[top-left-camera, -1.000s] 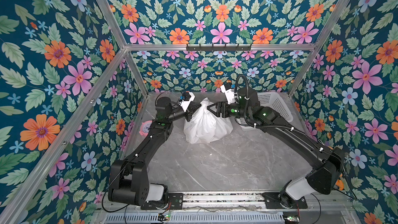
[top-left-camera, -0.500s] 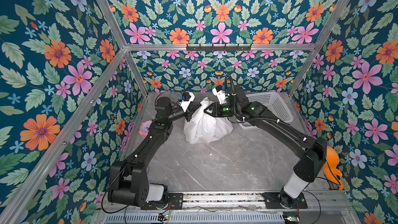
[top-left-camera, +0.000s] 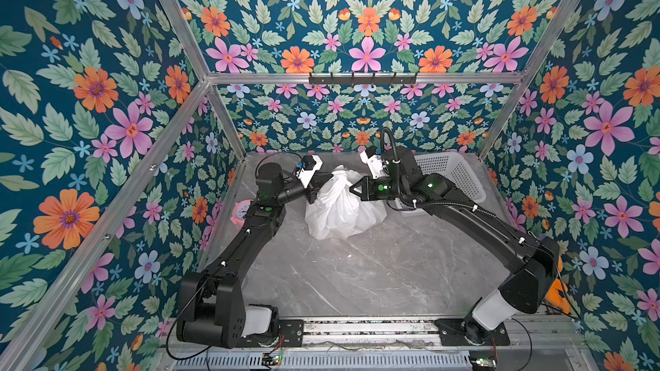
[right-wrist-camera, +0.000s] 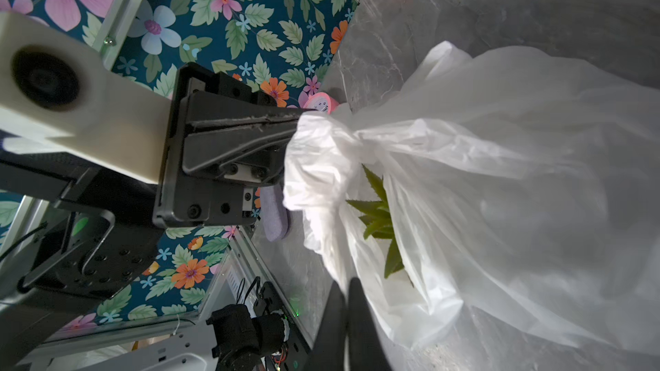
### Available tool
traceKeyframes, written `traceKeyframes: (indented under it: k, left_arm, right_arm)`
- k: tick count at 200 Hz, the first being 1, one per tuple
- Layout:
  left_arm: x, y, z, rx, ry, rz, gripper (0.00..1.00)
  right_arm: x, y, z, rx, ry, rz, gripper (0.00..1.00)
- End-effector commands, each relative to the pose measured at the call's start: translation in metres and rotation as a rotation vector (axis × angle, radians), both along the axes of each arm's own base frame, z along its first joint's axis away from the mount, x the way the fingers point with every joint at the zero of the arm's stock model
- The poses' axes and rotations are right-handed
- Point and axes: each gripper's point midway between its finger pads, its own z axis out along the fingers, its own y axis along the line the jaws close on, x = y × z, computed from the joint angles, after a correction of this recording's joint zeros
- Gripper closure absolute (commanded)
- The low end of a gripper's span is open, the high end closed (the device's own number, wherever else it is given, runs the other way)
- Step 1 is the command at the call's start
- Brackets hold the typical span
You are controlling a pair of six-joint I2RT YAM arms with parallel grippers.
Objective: Place the pineapple into a plastic bag & tie a knot
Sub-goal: Tie the plastic bag at the center of the board.
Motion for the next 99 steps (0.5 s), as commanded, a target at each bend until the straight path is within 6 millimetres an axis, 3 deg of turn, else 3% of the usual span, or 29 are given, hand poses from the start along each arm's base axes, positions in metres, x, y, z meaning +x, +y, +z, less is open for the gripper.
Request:
traceKeyframes:
  k: [1, 61, 99]
  left_arm:
    - [0.006, 0.008, 0.001, 0.013, -0.024, 0.054, 1.0]
    - [0.01, 0.027, -0.011, 0.066, -0.015, 0.143, 1.0]
    - [0.002, 0.025, -0.015, 0.11, 0.012, 0.102, 1.0]
  right_arm:
    - [-0.004, -0.013, -0.019, -0.082, 0.033, -0.025, 1.0]
    - [0.002, -0.037, -0.041, -0.188, 0.029, -0.115, 1.0]
    - [0.003, -0.036, -0.045, -0.19, 0.033, -0.113, 1.0]
